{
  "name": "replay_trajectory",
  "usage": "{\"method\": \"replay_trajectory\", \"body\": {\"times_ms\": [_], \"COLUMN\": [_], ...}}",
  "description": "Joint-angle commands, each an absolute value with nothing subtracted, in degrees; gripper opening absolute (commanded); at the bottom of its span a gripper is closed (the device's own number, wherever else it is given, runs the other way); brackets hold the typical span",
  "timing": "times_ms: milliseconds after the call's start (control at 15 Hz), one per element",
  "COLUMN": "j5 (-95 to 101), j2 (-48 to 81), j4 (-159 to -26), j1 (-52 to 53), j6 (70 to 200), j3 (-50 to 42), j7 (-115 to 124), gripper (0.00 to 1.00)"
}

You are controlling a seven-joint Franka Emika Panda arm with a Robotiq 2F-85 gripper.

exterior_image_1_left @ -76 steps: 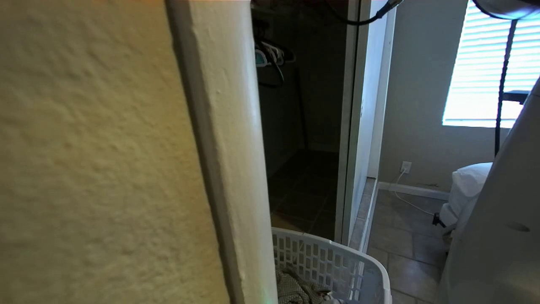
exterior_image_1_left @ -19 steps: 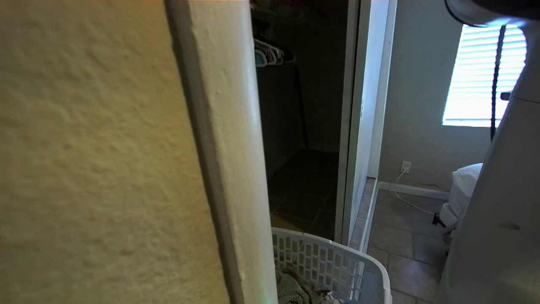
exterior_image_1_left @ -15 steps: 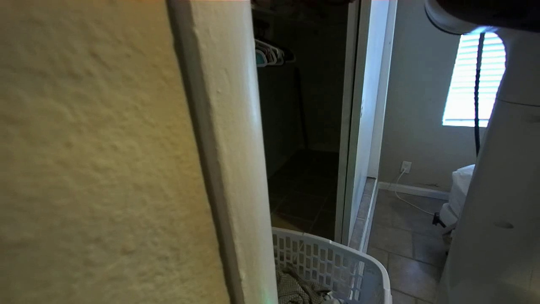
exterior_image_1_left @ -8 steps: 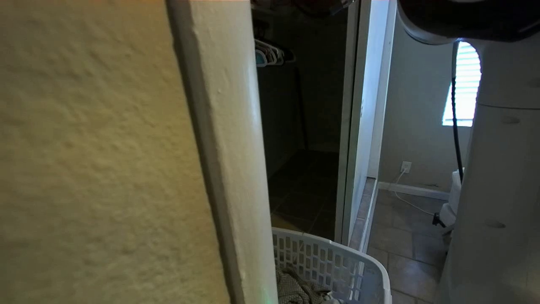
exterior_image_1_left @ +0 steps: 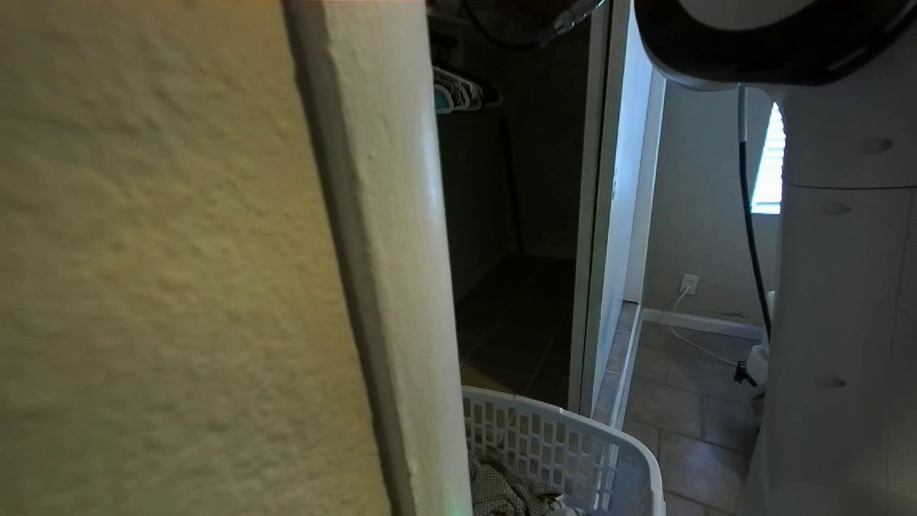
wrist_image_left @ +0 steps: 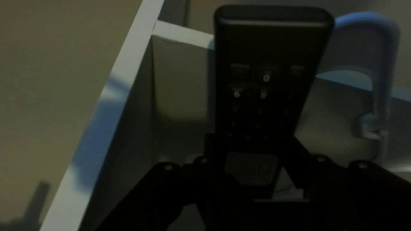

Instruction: Put the black object on the top shelf.

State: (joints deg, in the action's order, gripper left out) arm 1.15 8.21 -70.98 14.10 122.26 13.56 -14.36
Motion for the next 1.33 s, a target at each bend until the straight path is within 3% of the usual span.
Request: {"method": "replay_trajectory", "body": {"times_ms": [0,1267], "j5": [3.35,4.48], "j2": [11.12,17.37], "j4": [-67.21,-60.01], "j1": [14.67,15.73], "j6": [123.91,123.70], "j3": [13.56,13.46], "j7": [-14.78,-17.02], "gripper": [0.28,0.28]}}
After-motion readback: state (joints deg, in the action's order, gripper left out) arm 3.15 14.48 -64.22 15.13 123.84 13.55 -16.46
